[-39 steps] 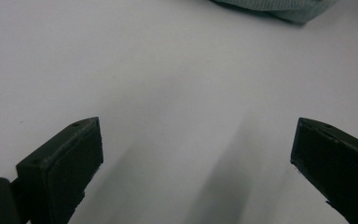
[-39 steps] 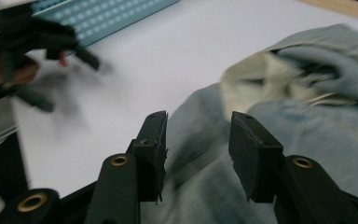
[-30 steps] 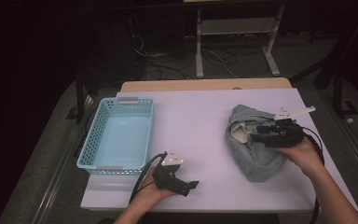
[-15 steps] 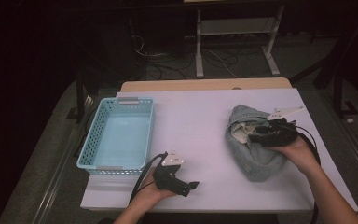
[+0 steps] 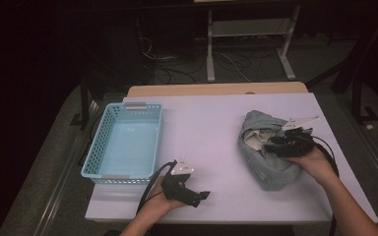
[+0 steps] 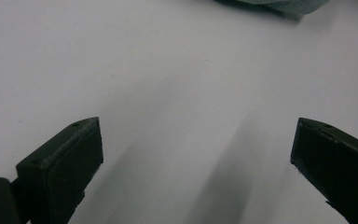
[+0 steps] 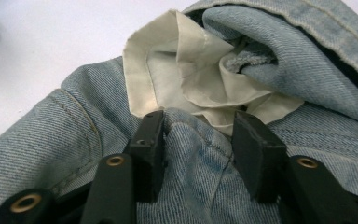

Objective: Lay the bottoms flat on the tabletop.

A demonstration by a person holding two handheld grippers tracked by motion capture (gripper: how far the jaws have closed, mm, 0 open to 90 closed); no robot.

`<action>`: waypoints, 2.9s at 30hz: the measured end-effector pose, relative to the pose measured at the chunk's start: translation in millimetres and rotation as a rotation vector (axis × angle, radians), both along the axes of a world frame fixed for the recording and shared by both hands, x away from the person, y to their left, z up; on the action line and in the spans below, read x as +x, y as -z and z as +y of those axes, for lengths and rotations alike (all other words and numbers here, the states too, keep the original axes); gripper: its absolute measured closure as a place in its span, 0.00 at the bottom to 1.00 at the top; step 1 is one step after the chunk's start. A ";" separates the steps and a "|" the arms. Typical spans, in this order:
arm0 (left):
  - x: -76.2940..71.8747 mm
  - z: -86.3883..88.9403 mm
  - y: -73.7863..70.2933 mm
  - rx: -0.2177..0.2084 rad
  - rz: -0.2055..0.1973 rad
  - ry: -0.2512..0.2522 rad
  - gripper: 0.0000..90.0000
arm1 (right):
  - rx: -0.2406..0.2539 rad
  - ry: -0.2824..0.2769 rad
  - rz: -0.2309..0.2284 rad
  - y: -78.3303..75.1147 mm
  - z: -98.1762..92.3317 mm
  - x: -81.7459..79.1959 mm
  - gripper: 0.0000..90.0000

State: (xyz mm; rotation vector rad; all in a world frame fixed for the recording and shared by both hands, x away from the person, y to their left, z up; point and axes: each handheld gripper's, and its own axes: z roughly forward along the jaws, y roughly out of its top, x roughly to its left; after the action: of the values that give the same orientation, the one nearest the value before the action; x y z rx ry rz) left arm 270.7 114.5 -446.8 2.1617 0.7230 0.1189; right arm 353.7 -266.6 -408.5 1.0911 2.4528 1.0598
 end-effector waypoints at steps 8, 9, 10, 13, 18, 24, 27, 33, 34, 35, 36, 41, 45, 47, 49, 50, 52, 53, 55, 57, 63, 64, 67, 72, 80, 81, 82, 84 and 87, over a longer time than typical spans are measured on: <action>1.7 0.6 0.0 0.001 -0.002 -0.017 0.04 | 0.013 0.004 -0.001 -1.0 -4.9 -0.5 0.73; 1.6 0.3 0.2 0.002 -0.005 -0.027 0.06 | 0.015 0.003 -0.005 -1.4 -5.8 -0.4 0.75; 1.7 0.3 0.3 0.005 -0.006 -0.029 0.07 | 0.018 0.007 -0.005 -2.2 -6.3 -1.0 0.75; 1.4 0.7 -0.1 0.002 -0.006 -0.032 0.07 | 0.031 0.009 -0.017 -5.0 -8.5 -2.8 0.77; 2.4 1.8 -0.6 -0.008 -0.005 -0.039 0.07 | 0.060 0.018 -0.037 -10.3 -12.3 -6.4 0.78; 2.5 2.1 -1.0 -0.009 -0.010 -0.039 0.07 | 0.085 0.026 -0.067 -16.6 -16.2 -11.0 0.79; 2.2 2.2 -1.2 -0.009 -0.014 -0.039 0.07 | 0.114 0.038 -0.094 -22.4 -20.7 -15.4 0.81; 2.5 2.7 -1.4 -0.010 -0.014 -0.041 0.07 | 0.146 0.054 -0.117 -30.4 -28.3 -22.1 0.85; 2.5 2.8 -1.5 -0.010 -0.014 -0.041 0.07 | 0.146 0.055 -0.117 -31.1 -29.7 -23.8 0.85; 2.6 3.1 -1.5 -0.010 -0.016 -0.039 0.07 | 0.148 0.056 -0.120 -31.7 -31.2 -25.6 0.86; 2.6 3.1 -1.5 -0.010 -0.016 -0.039 0.07 | 0.149 0.061 -0.124 -32.7 -32.8 -27.7 0.86; 2.0 3.5 -1.8 -0.014 -0.016 -0.045 0.07 | 0.159 0.095 -0.165 -40.8 -43.1 -39.3 0.87; 2.1 3.7 -1.9 -0.016 -0.015 -0.050 0.07 | 0.184 0.119 -0.199 -50.6 -51.0 -47.2 0.88; 2.4 3.8 -1.9 -0.015 -0.016 -0.049 0.07 | 0.193 0.128 -0.219 -55.6 -54.3 -50.2 0.88; 2.3 3.7 -1.9 -0.016 -0.017 -0.051 0.07 | 0.202 0.149 -0.241 -59.3 -58.5 -52.7 0.88; 2.3 3.7 -1.9 -0.016 -0.017 -0.051 0.07 | 0.202 0.149 -0.241 -59.3 -58.5 -52.7 0.88; 2.1 3.9 -2.0 -0.016 -0.016 -0.051 0.07 | 0.225 0.180 -0.259 -62.1 -68.4 -55.8 0.88; 2.2 4.0 -1.9 -0.016 -0.017 -0.052 0.07 | 0.231 0.188 -0.260 -61.7 -71.9 -56.7 0.88; 2.2 4.3 -1.9 -0.015 -0.017 -0.052 0.07 | 0.229 0.202 -0.248 -58.3 -77.6 -58.1 0.88; 2.4 4.6 -1.9 -0.013 -0.016 -0.051 0.07 | 0.203 0.216 -0.232 -52.0 -81.2 -58.3 0.87; 2.3 4.2 -1.6 -0.011 -0.014 -0.052 0.07 | 0.160 0.240 -0.116 -25.8 -90.8 -58.4 0.87; 2.3 4.2 -1.6 -0.011 -0.014 -0.052 0.07 | 0.151 0.242 -0.094 -21.5 -91.9 -58.1 0.87; 1.8 3.0 -1.4 -0.012 -0.014 -0.050 0.07 | 0.129 0.254 -0.057 -14.7 -93.1 -55.7 0.84; 2.4 2.6 -1.1 -0.010 -0.011 -0.049 0.07 | 0.182 0.249 -0.099 -28.6 -89.1 -55.7 0.63; 1.8 1.6 -0.8 -0.008 -0.011 -0.046 0.07 | 0.171 0.181 -0.170 -62.0 -59.4 -50.9 0.60; 1.8 1.4 -0.6 -0.008 -0.010 -0.046 0.07 | 0.173 0.168 -0.167 -64.2 -54.5 -49.5 0.61; 1.8 1.4 -0.6 -0.008 -0.010 -0.046 0.07 | 0.171 0.152 -0.169 -65.8 -49.6 -47.9 0.63; 2.2 1.3 -0.4 -0.005 -0.010 -0.046 0.07 | 0.173 0.124 -0.161 -67.8 -39.0 -43.8 0.65; 2.3 1.8 -0.6 -0.002 -0.010 -0.045 0.07 | 0.167 0.083 -0.138 -66.9 -21.3 -36.4 0.69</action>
State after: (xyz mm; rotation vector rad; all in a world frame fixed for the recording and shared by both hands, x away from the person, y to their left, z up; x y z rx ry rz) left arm 273.0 116.3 -446.2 2.1423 0.7660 0.1523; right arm 317.2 -287.9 -341.6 1.1168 2.2257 1.2876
